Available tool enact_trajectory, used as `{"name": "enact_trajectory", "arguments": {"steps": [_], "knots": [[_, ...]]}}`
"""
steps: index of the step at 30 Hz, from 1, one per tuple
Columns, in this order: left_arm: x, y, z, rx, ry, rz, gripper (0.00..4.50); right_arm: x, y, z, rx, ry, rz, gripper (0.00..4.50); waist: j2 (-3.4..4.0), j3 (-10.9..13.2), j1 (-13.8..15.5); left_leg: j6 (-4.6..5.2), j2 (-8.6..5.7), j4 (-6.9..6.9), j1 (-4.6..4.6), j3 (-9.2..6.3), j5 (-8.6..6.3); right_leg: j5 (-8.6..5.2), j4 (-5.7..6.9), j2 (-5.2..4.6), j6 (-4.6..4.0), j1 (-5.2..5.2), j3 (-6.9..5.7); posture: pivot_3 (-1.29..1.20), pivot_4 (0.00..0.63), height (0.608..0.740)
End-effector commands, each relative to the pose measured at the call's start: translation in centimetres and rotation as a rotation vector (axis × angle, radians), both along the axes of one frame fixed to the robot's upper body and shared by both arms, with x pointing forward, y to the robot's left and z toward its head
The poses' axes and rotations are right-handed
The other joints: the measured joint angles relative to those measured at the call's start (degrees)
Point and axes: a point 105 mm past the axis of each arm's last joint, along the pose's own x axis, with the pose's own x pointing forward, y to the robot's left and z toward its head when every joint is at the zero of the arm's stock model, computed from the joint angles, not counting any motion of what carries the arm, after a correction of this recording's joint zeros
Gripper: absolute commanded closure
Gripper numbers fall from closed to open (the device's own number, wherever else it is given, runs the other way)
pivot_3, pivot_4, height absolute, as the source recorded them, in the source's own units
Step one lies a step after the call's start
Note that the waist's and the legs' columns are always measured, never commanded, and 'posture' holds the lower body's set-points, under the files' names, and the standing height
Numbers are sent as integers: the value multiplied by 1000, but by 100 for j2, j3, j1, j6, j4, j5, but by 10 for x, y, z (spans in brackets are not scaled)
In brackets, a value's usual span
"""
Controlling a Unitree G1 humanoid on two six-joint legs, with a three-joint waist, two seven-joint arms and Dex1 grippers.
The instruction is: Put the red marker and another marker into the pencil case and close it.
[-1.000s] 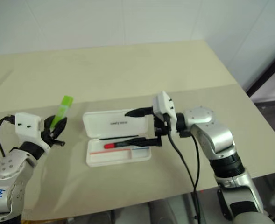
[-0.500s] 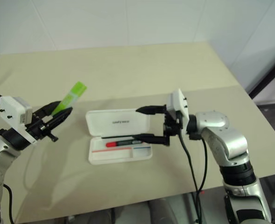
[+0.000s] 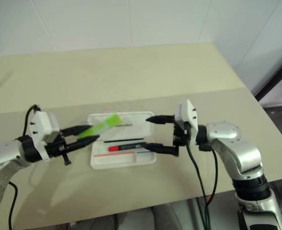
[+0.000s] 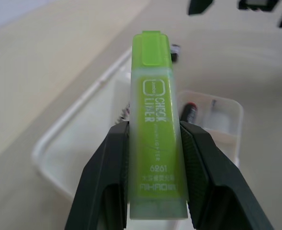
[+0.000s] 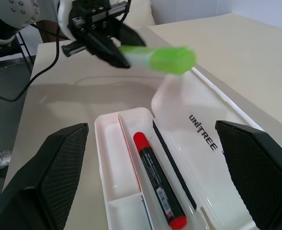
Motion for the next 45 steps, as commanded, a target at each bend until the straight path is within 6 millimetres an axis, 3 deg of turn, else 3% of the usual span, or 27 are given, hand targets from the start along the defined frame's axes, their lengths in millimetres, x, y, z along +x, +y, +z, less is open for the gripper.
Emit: {"name": "enact_trajectory", "arguments": {"steps": [1,12,18,23,29,39,45], "knots": [[-7,-4,-7,98,0,-66,3405,-5,-2,11,5,-70,-10,0,3,1,-6,0,0,0,1,1,0,0,0,0,-1,0,0,0,150,740],[-19,-7,-22,155,109,-207,3405,-7,-4,9,0,-75,-41,0,6,4,0,0,0,-3,-1,1,0,-5,-1,0,-3,0,1,0,150,740],[-12,2,-37,260,112,-208,3405,-9,-5,8,-4,-73,-49,0,9,5,-2,0,0,-3,1,1,0,-5,1,0,-3,0,1,0,150,740],[-10,0,-41,285,86,-238,3405,-11,-6,7,-9,-71,-55,0,9,5,4,0,0,-3,-1,1,0,-5,1,0,-3,0,1,0,150,740],[7,-13,-39,266,23,-223,3405,-10,-7,6,-12,-72,-72,0,10,6,21,1,0,1,0,1,0,-5,7,0,-3,0,1,0,150,740],[7,-20,-46,270,53,-240,3405,-10,-8,6,-15,-79,-90,0,10,6,31,3,0,4,1,0,1,-5,15,0,-2,0,1,0,150,740],[7,-14,-52,307,80,-219,3405,-9,-8,6,-17,-79,-99,0,10,6,29,4,0,4,2,0,2,-5,17,0,-2,0,1,0,150,740]]}}
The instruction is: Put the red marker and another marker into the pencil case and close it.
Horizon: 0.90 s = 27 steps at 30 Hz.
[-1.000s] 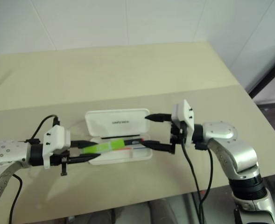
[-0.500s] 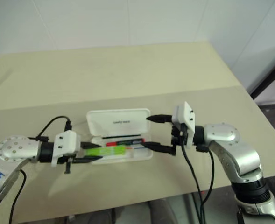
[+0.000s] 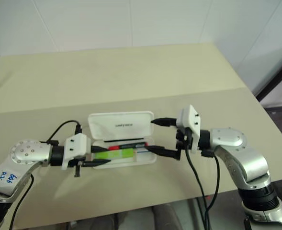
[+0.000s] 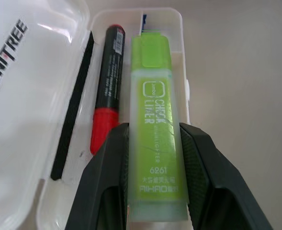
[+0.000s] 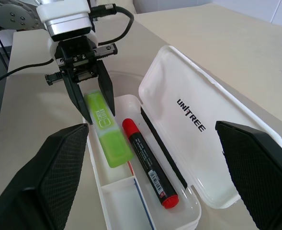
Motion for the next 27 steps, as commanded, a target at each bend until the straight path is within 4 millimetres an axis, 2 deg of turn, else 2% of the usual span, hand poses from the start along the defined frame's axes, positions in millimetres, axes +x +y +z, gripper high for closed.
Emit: {"name": "enact_trajectory", "arguments": {"steps": [1,7,8,16,21,25,27], "knots": [[0,1,3,25,-35,0,3405,-3,-3,13,11,-61,-9,0,0,0,2,0,0,0,0,0,0,0,0,0,0,0,0,0,150,740],[1,-7,6,-5,-42,-4,3405,-1,-2,13,10,-65,-13,0,0,0,31,0,0,1,0,0,0,0,2,0,0,0,0,0,150,740],[0,-9,7,-11,-41,-8,2695,-1,-3,13,10,-65,-14,0,0,0,36,0,0,1,0,0,0,0,2,0,0,0,0,0,150,740],[-9,-16,11,-43,-9,-28,41,1,-3,14,4,-71,-22,0,0,0,105,1,0,2,2,0,0,0,5,1,0,0,0,0,150,740],[-8,-15,13,-46,-20,-5,41,2,-3,13,3,-74,-21,0,0,0,123,1,0,5,2,0,1,0,5,1,0,0,0,0,150,740],[-3,-17,25,-92,-59,15,41,4,-4,12,-7,-76,-23,0,0,0,126,1,0,4,1,0,1,0,6,1,0,0,0,0,150,740],[-7,-21,33,-129,-57,3,41,5,-5,11,-11,-77,-26,0,0,0,122,1,0,5,1,0,1,0,7,1,0,0,0,0,150,740]]}}
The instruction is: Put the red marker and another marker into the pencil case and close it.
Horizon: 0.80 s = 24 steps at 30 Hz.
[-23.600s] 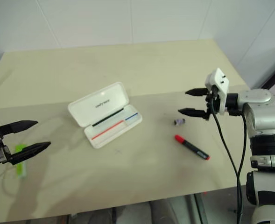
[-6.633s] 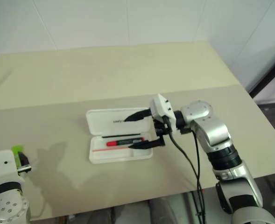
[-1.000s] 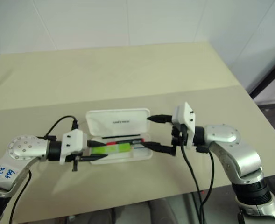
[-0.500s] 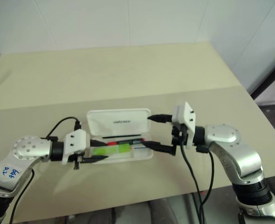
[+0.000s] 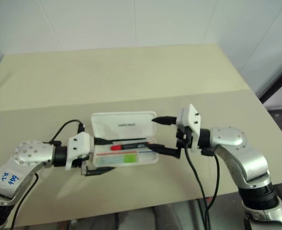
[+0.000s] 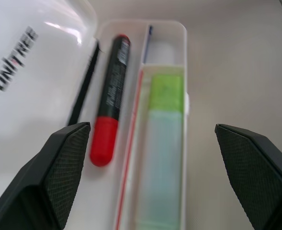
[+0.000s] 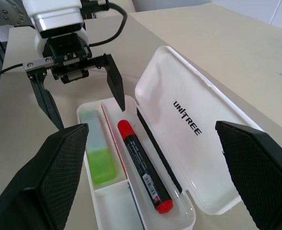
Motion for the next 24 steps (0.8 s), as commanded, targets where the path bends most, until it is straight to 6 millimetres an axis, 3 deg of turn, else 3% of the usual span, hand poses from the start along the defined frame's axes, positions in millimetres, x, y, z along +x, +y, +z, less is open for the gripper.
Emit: {"name": "enact_trajectory", "arguments": {"steps": [1,7,11,20,24], "knots": [[-7,-9,25,-71,-55,-32,41,0,-3,10,-1,-54,-1,0,0,0,-2,0,0,0,0,0,0,0,1,0,0,0,0,0,150,740],[-16,-17,42,-213,-70,-13,41,5,-10,6,-38,-56,-22,0,0,0,4,0,0,4,1,0,0,0,4,0,1,1,0,0,150,740],[-30,-17,42,-260,-55,-35,41,12,-21,4,-82,-71,-57,0,1,0,-8,0,0,7,3,0,0,1,8,1,1,2,1,0,150,740],[-29,-10,46,-391,-90,26,41,41,-53,9,-216,-144,-136,0,2,0,-10,8,-1,24,12,1,5,9,12,3,-2,12,2,0,150,740],[-32,-7,42,-435,-161,37,41,68,-76,7,-384,-190,-190,0,9,5,-43,8,-1,22,12,13,5,9,8,2,-1,11,12,0,150,740]]}}
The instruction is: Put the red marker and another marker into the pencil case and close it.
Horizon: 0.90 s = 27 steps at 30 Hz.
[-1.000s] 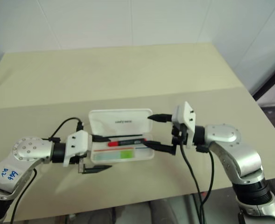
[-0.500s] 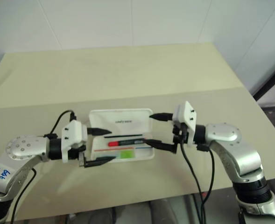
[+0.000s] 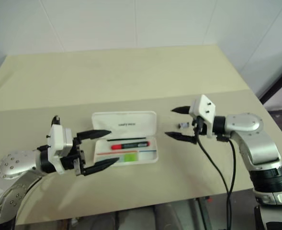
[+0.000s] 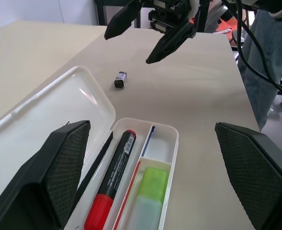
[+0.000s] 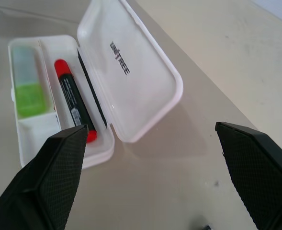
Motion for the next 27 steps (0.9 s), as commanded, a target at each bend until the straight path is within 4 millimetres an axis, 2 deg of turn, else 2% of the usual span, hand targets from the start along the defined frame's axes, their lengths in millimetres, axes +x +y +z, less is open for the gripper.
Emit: {"name": "enact_trajectory", "arguments": {"steps": [1,7,12,19,24,27], "knots": [[-2,2,6,-27,-113,10,41,18,-19,11,-127,-80,-29,0,1,1,-3,0,0,0,2,4,0,1,-2,0,1,0,4,0,150,740],[2,-8,11,-89,-189,-3,41,44,-29,2,-297,-67,-26,0,3,1,-3,5,0,-14,17,5,3,2,0,2,0,3,8,0,150,740],[7,-29,10,-125,-195,-33,41,56,-26,9,-327,-69,9,0,4,2,-10,5,-1,-14,23,19,3,7,0,2,9,7,25,0,150,740],[14,-45,1,-66,-151,-17,41,60,-28,6,-356,-41,36,0,4,2,-45,5,-1,-20,32,22,3,32,3,2,54,10,29,0,150,740],[38,-60,-3,4,-112,101,41,59,-27,-2,-368,-18,58,0,8,4,-72,5,-4,-10,40,22,4,33,3,3,55,25,35,0,150,740],[43,-65,6,-14,-132,140,41,59,-26,-2,-367,-18,61,0,8,5,-134,5,-5,-15,58,22,4,32,2,2,54,45,37,0,150,740]]}}
